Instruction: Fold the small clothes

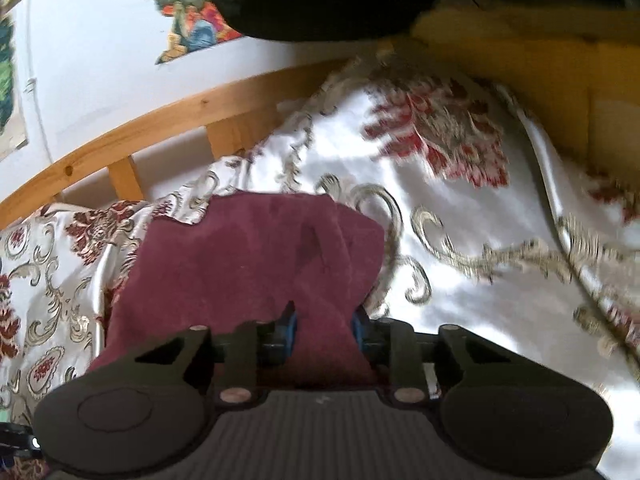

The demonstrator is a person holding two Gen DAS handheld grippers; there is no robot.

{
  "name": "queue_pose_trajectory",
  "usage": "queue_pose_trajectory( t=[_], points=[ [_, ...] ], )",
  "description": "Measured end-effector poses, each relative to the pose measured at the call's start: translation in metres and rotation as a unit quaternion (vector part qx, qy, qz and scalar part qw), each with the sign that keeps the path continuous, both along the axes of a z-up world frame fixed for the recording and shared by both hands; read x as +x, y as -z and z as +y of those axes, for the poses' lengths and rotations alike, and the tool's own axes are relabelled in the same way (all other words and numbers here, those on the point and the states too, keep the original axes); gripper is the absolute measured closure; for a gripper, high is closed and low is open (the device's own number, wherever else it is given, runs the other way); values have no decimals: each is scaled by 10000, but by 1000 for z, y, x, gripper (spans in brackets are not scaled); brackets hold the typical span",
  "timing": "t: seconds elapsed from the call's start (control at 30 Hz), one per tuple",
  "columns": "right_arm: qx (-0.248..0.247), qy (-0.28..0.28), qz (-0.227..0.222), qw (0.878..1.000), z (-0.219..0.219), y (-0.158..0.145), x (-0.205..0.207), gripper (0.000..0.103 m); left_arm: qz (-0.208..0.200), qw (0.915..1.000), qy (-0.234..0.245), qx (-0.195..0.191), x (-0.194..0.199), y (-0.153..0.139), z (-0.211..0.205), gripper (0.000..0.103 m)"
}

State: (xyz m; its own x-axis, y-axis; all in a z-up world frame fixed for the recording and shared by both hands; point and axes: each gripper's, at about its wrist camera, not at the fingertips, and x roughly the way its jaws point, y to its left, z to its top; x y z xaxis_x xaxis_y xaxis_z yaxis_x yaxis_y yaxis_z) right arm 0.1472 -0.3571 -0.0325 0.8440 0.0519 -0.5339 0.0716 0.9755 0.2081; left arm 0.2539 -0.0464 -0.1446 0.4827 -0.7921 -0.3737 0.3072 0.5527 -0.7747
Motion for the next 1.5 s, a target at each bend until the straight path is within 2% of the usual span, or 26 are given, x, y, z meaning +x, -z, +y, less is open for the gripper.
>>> queue_pose_trajectory(
  t=[0.23, 0.37, 0.5, 0.63, 0.73, 0.87, 1.0, 1.1, 1.27, 1.4, 1.5],
  points=[
    [-177, -334, -594, 9975, 20, -39, -11, 80, -273, 9995, -44, 178, -5, -21, -2, 50],
    [-414, -640, -1073, 9913, 43, -65, -17, 80, -570, 9981, -197, 92, -9, -39, 4, 51],
    [-534, -931, -1542, 9822, 66, -90, -13, 80, -1019, 9937, -469, 82, -12, -63, 17, 51],
    [-504, -1195, -1755, 9759, 83, -105, 6, 80, -1385, 9862, -863, 281, -12, -80, 36, 51],
    [-404, -1421, -1674, 9748, 96, -107, 32, 80, -1453, 9814, -1161, 485, -7, -87, 57, 51],
    [-322, -1675, -1437, 9748, 114, -96, 64, 80, -1337, 9778, -1447, 710, -1, -87, 79, 51],
    [-359, -1831, -1010, 9772, 126, -70, 89, 80, -1032, 9766, -1597, 1002, 7, -75, 93, 51],
    [-431, -1676, -711, 9823, 126, -47, 99, 80, -670, 9785, -1593, 1128, 15, -60, 93, 50],
    [-366, -1353, -415, 9893, 105, -24, 105, 78, -428, 9797, -1643, 1064, 19, -42, 95, 48],
    [-514, -1286, -331, 9898, 101, -17, 104, 71, -279, 9808, -1672, 965, 18, -35, 97, 46],
    [-698, -1211, -311, 9897, 102, -16, 106, 62, -254, 9807, -1675, 976, 18, -35, 97, 45]
  ],
)
